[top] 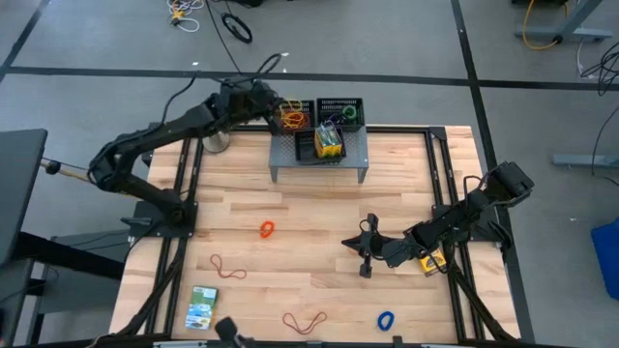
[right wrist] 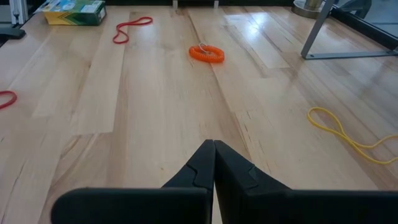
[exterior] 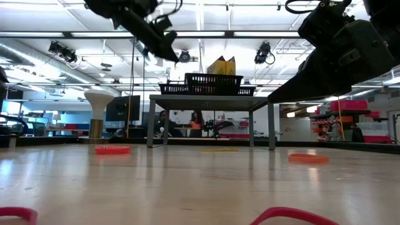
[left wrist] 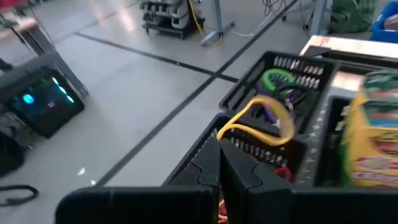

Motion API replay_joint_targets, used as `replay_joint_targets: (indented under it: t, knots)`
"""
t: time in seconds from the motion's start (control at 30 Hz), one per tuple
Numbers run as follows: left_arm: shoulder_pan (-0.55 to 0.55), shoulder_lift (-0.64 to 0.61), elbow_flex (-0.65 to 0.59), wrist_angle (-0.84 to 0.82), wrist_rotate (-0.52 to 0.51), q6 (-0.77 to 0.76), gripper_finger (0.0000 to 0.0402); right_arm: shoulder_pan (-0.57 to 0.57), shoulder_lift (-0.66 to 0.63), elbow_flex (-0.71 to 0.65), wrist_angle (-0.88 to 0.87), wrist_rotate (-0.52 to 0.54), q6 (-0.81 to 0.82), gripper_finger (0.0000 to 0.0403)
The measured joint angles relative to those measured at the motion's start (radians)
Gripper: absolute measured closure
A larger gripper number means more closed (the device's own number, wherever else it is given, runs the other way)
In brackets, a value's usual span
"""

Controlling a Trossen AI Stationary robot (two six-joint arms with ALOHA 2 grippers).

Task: Pick & Place Office Desk Supplies
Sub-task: Put the yellow rubber band into the top left black basket on the shelf, then put the orange spring keychain into the top right black basket on the shelf

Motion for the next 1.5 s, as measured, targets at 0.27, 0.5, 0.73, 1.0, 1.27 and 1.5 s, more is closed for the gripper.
replay_joint_targets:
  t: [0.27,0.5,0.73,1.0,1.27,1.5]
  knots:
    - [0.041,0.113,0.000,0.012,0.093,-0.014,0.0384,0.000,0.000,0.000,-0.003,0.000,-0.002,0.0394]
    - [0.027,0.131,0.000,0.016,0.090,-0.010,0.0320,0.000,0.000,0.000,-0.011,0.000,0.000,0.0394]
    - [0.016,0.075,0.000,0.013,0.084,-0.007,0.0277,0.000,0.000,0.000,-0.015,0.000,0.001,0.0394]
    - [-0.072,-0.087,-0.002,-0.116,0.085,0.076,0.0284,0.000,0.000,0.000,-0.019,0.000,0.001,0.0394]
    - [-0.295,-0.253,-0.267,-0.011,0.088,0.082,0.0370,0.000,0.000,0.000,-0.023,0.000,0.001,0.0394]
    - [-0.536,-0.340,-0.554,0.336,0.067,-0.109,0.0393,0.000,0.000,0.000,-0.022,0.000,0.001,0.0394]
